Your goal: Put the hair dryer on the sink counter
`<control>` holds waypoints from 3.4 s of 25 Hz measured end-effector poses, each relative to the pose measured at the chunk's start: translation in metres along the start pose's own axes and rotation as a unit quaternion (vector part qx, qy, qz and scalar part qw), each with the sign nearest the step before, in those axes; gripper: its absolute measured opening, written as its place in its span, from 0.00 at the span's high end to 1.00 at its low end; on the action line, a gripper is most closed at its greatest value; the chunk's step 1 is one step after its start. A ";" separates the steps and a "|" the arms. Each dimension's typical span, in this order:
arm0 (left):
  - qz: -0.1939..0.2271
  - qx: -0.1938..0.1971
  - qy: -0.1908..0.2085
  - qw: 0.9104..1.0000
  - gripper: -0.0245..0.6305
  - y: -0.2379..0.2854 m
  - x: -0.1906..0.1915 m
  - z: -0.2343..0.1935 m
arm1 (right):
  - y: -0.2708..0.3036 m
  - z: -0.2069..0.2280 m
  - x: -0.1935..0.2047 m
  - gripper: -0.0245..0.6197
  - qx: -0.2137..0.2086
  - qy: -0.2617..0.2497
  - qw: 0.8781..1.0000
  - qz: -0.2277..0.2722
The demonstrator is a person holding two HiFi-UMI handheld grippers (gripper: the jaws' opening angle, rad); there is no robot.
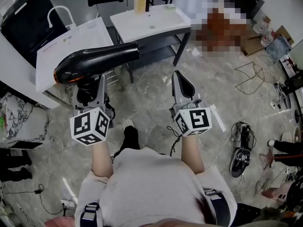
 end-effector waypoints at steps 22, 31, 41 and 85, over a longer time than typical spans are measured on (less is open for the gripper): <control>-0.005 0.026 0.002 1.000 0.55 0.189 -0.034 -0.081 | 0.196 0.026 -0.001 0.95 0.021 -0.014 1.000 0.003; -0.007 0.037 0.003 0.999 0.55 0.247 -0.044 -0.125 | 0.267 0.018 0.003 0.95 0.032 -0.014 0.999 0.005; -0.018 0.045 -0.004 0.999 0.55 0.281 -0.040 -0.152 | 0.298 0.015 0.012 0.95 0.050 -0.015 0.999 -0.006; -0.062 -0.055 -0.064 0.994 0.55 0.571 -0.037 -0.111 | 0.583 0.226 0.035 0.95 -0.078 0.003 0.997 -0.014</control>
Point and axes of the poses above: the fingertips, and each gripper's own axes: y forward along the fingers, z to its right, x out of its underside, the point moved 8 cm from there along -y, backward along the fingers, and after that the axes turned 8 degrees about -z, right-handed, at the moved point
